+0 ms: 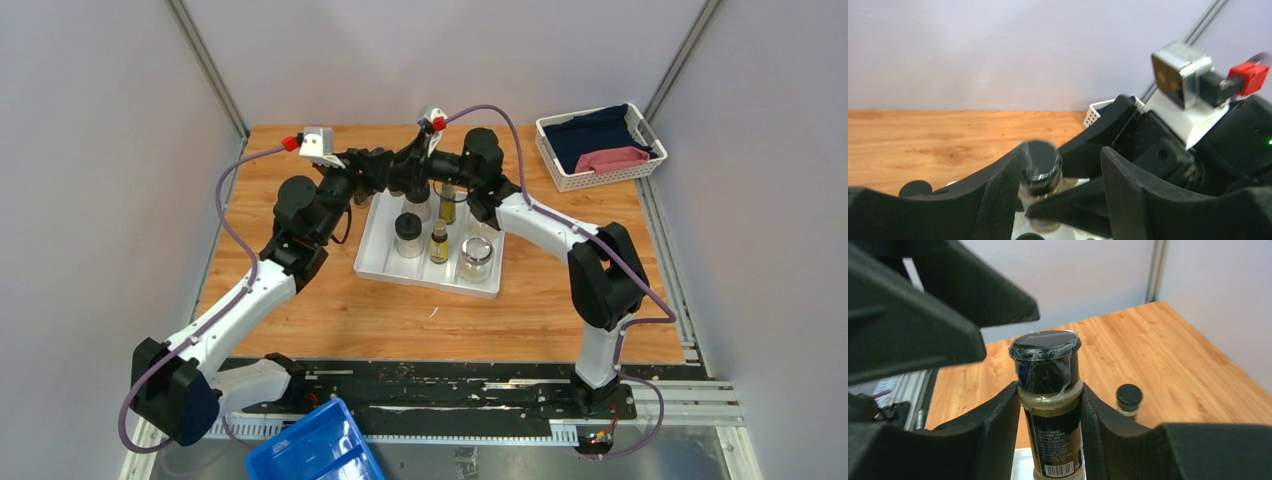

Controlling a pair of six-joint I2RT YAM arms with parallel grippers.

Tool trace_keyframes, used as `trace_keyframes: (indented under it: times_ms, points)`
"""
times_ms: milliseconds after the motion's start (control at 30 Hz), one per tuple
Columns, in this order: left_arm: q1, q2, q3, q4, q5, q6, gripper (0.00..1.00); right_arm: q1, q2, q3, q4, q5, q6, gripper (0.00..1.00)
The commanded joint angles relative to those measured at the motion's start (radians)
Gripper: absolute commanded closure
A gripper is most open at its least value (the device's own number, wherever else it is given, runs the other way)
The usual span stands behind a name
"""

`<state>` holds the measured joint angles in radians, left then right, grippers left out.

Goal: Organize the condiment bottles
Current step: Place the bottle in the storage box.

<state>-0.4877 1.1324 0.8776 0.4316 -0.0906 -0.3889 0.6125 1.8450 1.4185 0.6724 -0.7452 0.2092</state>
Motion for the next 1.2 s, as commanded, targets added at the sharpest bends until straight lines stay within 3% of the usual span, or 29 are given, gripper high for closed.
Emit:
trace_keyframes:
  times_ms: [0,1167]
  points:
    - [0.007,-0.048,-0.005,0.068,-0.008,0.017,0.38,0.029,-0.009,-0.008,0.027,-0.065,-0.013,1.0]
    - [0.026,-0.015,-0.081,0.082,0.013,-0.047,0.43,0.034,-0.022,0.032,-0.004,-0.04,-0.04,1.0]
